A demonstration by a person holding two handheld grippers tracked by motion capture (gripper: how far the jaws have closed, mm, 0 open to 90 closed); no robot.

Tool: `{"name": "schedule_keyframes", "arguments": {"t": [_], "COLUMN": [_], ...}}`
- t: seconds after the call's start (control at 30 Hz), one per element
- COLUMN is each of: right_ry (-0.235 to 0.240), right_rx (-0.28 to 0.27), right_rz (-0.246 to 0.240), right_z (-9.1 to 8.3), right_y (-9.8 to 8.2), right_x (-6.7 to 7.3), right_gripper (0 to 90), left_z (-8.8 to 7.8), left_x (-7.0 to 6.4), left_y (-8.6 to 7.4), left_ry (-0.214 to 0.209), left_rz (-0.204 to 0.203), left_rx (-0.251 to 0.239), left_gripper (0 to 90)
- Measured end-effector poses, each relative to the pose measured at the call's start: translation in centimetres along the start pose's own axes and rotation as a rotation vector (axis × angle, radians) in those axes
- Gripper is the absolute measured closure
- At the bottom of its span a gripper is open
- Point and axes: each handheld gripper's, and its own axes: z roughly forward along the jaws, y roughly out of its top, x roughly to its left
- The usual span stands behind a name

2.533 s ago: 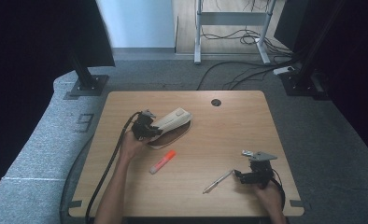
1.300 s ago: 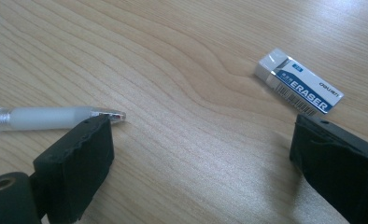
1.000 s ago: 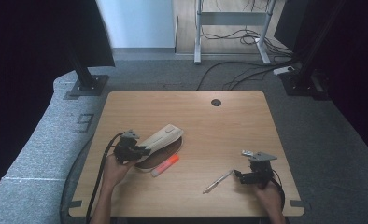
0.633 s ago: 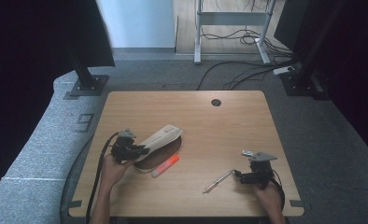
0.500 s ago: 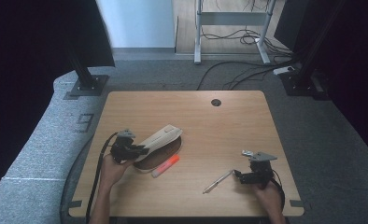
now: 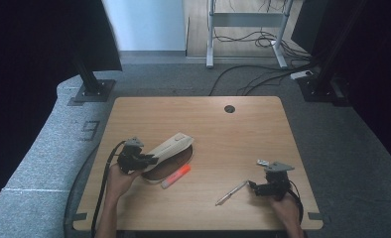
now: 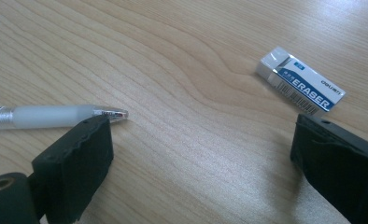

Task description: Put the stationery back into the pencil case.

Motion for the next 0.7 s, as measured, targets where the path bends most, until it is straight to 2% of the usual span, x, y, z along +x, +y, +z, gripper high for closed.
{"name": "schedule_keyframes", "arguments": {"t": [0.27,0.37,0.43,0.57,0.7], "right_ry": [0.015,0.048,0.062,0.06,0.052], "right_rx": [0.018,0.033,0.033,0.035,0.021], "right_rz": [-0.009,0.002,0.002,-0.007,0.0], "right_z": [0.1,-0.1,-0.2,-0.8,-1.5], "right_y": [0.0,0.3,0.4,0.8,1.5], "right_x": [0.2,0.0,0.0,-0.4,-1.2], "right_gripper": [0.0,0.0,3.2,6.9,3.0], "left_z": [0.0,0.0,0.0,0.1,0.0], "left_x": [0.0,0.0,0.0,0.1,0.1], "left_y": [0.0,-0.1,-0.1,-0.2,-0.2], "left_ry": [-0.002,-0.002,-0.005,-0.01,-0.015], "left_rz": [0.002,0.003,0.002,0.002,0.0], "left_rx": [0.0,-0.001,-0.001,-0.004,-0.006], "left_gripper": [76.9,76.8,76.8,76.7,76.6]}}
